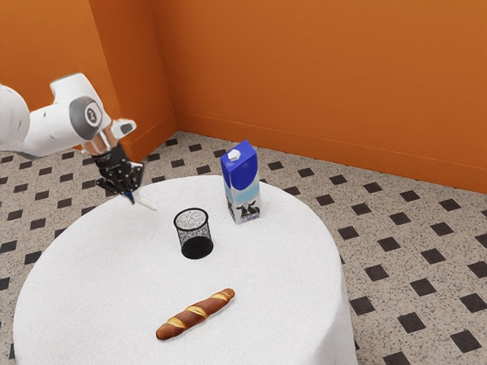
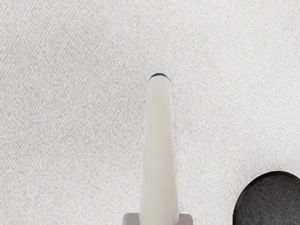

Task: Take the marker out of the pen holder and place it to the left of the pen holder.

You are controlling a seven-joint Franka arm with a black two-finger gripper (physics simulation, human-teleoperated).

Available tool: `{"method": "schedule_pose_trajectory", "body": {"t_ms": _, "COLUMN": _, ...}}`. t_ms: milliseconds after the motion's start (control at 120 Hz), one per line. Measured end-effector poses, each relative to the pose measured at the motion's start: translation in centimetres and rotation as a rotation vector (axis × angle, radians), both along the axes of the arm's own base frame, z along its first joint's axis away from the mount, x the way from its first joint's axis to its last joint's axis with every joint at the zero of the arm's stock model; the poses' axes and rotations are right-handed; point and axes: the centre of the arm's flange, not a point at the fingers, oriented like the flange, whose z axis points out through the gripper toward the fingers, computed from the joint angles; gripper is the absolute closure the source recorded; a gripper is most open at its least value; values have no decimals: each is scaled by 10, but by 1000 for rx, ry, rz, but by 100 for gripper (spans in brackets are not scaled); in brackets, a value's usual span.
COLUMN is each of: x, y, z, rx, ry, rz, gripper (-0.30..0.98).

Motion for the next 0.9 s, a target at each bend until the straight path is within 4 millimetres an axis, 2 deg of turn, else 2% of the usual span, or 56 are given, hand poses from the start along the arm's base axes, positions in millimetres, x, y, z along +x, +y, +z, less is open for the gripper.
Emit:
{"method": "schedule_pose_trajectory", "body": {"t_ms": 158, "x": 6, "y": 15, "z": -6, "rx": 177, "ry": -94, "rz": -102, "gripper": 79}}
{"method": "schedule_pose_trajectory", "body": {"t_ms": 342, "x": 15, "y": 24, "z": -17, "rx": 268, "ry": -156, "rz": -162, "gripper": 78}}
{"method": "schedule_pose_trajectory", "body": {"t_ms": 517, "x": 20, "y": 25, "z": -17, "rx": 299, "ry": -197, "rz": -218, "gripper": 39}}
{"method": "schedule_pose_trajectory", "body": {"t_ms": 658, "x": 21, "y": 23, "z": -7, "rx": 306, "ry": -217, "rz": -255, "gripper": 20}}
{"method": "schedule_pose_trajectory", "body": {"t_ms": 700, "x": 24, "y": 12, "z": 10, "rx": 290, "ry": -211, "rz": -283, "gripper": 17}}
{"method": "schedule_pose_trajectory", "body": {"t_ms": 733, "x": 22, "y": -10, "z": 53, "rx": 286, "ry": -224, "rz": -330, "gripper": 14}}
{"method": "schedule_pose_trajectory", "body": {"t_ms": 783, "x": 7, "y": -70, "z": 144, "rx": 308, "ry": -270, "rz": -460, "gripper": 11}}
{"method": "schedule_pose_trajectory", "body": {"t_ms": 825, "x": -9, "y": -117, "z": 211, "rx": 322, "ry": -301, "rz": -558, "gripper": 9}}
{"method": "schedule_pose_trajectory", "body": {"t_ms": 858, "x": -19, "y": -150, "z": 248, "rx": 331, "ry": -312, "rz": -630, "gripper": 8}}
{"method": "schedule_pose_trajectory", "body": {"t_ms": 900, "x": -30, "y": -190, "z": 269, "rx": 339, "ry": -292, "rz": -712, "gripper": 6}}
